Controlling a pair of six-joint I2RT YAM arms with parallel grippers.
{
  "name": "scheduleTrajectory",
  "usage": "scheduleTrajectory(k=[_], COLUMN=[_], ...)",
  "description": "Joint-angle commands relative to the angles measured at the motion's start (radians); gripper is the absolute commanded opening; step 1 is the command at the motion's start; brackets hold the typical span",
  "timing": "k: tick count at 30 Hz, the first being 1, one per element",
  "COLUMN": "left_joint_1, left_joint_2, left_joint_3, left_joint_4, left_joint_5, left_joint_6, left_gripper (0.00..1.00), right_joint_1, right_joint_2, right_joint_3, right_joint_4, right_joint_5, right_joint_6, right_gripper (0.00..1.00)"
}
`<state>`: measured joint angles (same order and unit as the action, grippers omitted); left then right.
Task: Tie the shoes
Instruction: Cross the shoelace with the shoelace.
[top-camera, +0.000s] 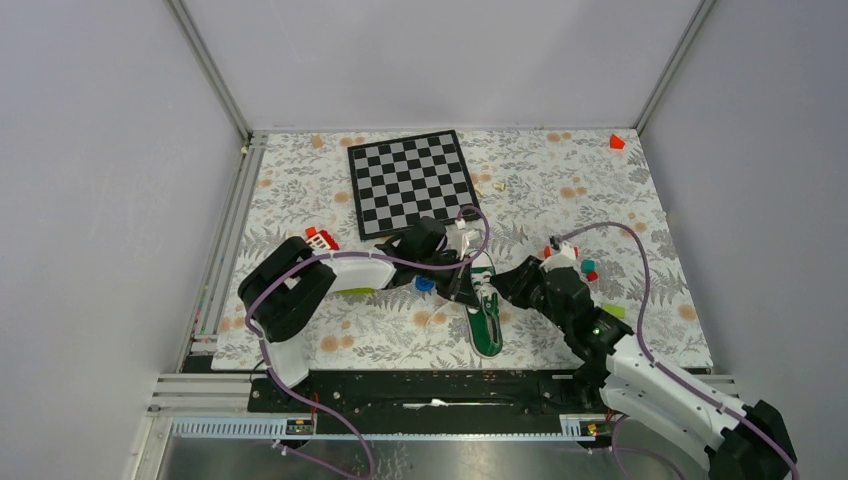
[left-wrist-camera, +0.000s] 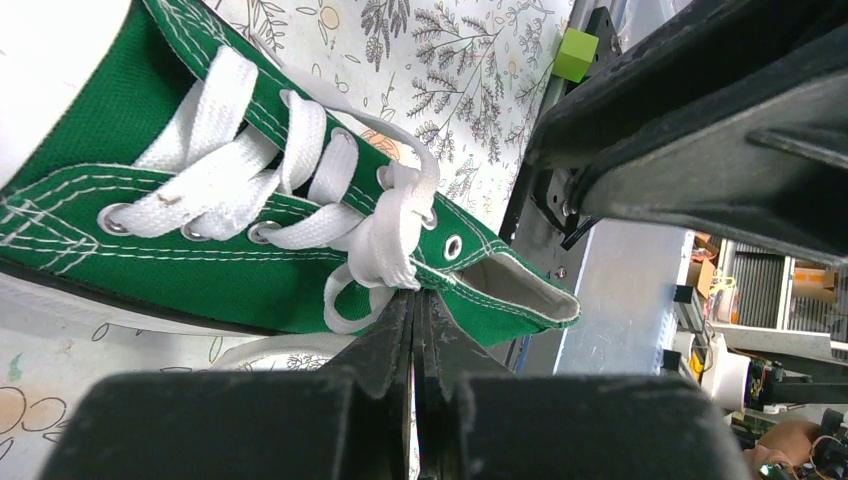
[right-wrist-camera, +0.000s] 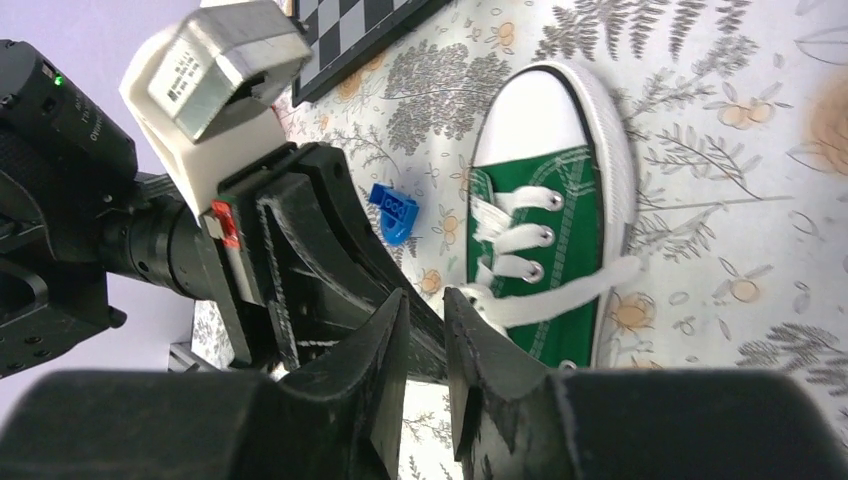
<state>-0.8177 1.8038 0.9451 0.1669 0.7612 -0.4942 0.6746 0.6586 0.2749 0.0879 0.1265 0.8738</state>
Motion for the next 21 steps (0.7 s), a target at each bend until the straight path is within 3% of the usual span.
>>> scheduleTrajectory(k=[1,7,12,21], left_joint_1=[0.002,0.003,0.000,0.002], left_joint_2=[-0.022,-0.021,-0.023,-0.024], left_joint_3=[-0.001,0.003,0.003,0.006], left_joint_4=[0.026,0.031,0.029,0.021], left_joint_5=[0.056,0.050,0.049,0.037], left_joint_6=[0.033,0.029,0.032,0.036], left_gripper=[0.00,0.00,0.00,0.00], right_joint_1=[-0.001,-0.001,-0.001,-0.002], right_joint_2=[0.131,0.296,0.355,0.237], right_joint_3=[0.115,0.165,0.184,0.156], right_joint_4=[0.066,0.138,0.103,-0.081], right_joint_5=[-0.072,-0.193,-0.242,-0.167], right_joint_6=[-0.062,-0.017,-0.010,-0.069], right_gripper=[0.26,0.22,0.21,0.19])
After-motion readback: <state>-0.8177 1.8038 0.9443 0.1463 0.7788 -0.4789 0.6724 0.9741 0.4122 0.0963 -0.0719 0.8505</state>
